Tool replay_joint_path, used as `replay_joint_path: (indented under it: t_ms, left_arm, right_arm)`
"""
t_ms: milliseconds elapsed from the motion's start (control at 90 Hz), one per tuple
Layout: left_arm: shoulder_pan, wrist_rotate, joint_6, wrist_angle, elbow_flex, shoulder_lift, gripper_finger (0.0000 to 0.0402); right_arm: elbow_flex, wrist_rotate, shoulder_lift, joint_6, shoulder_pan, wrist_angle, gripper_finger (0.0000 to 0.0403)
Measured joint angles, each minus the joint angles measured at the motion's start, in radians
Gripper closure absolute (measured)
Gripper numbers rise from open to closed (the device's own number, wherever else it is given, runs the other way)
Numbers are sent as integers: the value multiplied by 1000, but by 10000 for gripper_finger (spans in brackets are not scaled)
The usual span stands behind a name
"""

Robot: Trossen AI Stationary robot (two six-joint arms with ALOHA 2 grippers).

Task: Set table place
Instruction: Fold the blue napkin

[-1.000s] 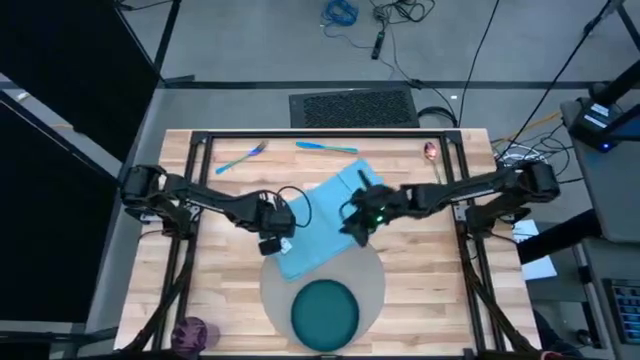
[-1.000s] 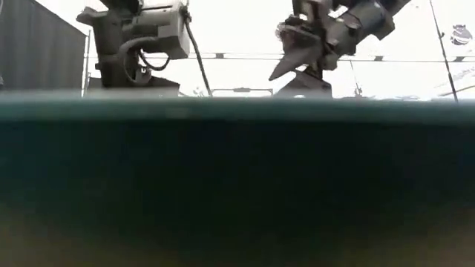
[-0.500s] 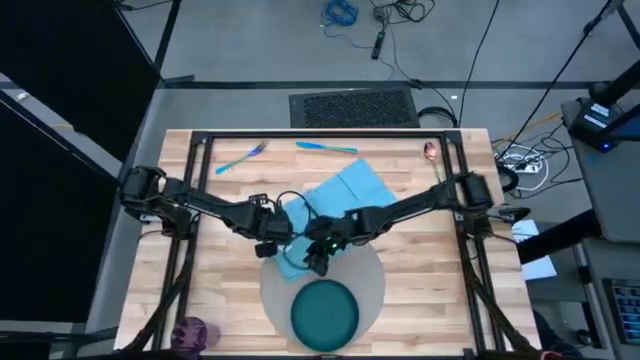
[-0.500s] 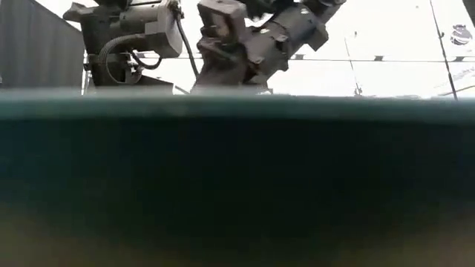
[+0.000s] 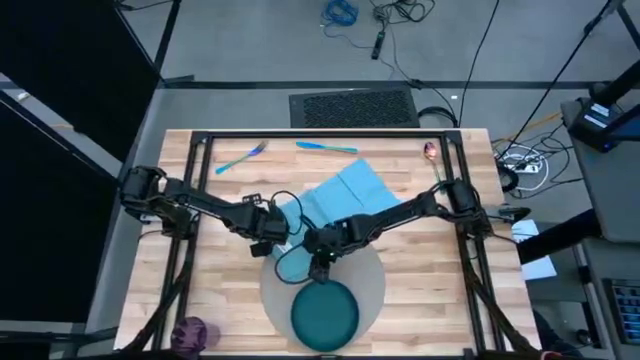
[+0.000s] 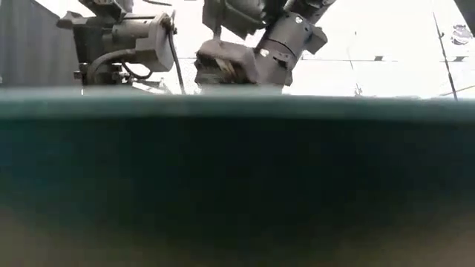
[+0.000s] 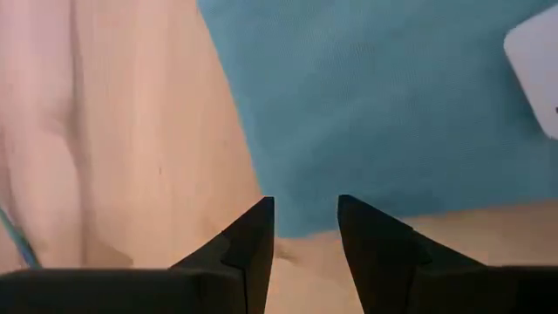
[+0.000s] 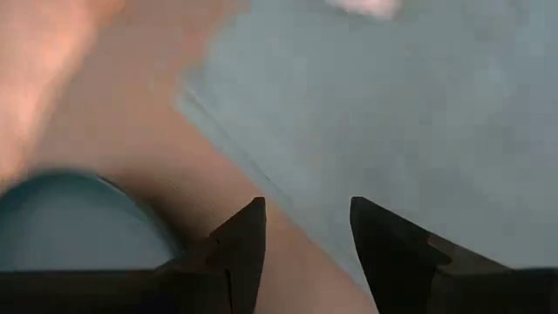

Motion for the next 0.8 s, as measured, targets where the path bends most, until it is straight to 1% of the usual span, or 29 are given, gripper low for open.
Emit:
replay_joint_path:
  t_ms: [133, 267, 556, 700, 800]
  left_arm:
    - [0, 8, -1, 8, -1, 0, 285]
    - [0, 17, -1, 33, -1, 0, 285]
    - [-1, 25, 1, 78, -1, 0, 285]
    - [-13, 4, 63, 107, -1, 0, 285]
    - [-19, -12, 105, 119, -1, 0, 285]
  right_arm:
    - [1, 60, -5, -2, -1, -116, 248]
    - [2, 56, -7, -1, -4, -122, 254]
    - [1, 52, -75, -15, 7, -7, 287]
    - [0, 51, -69, -12, 28, 67, 293]
    - [0, 48, -67, -12, 32, 56, 293]
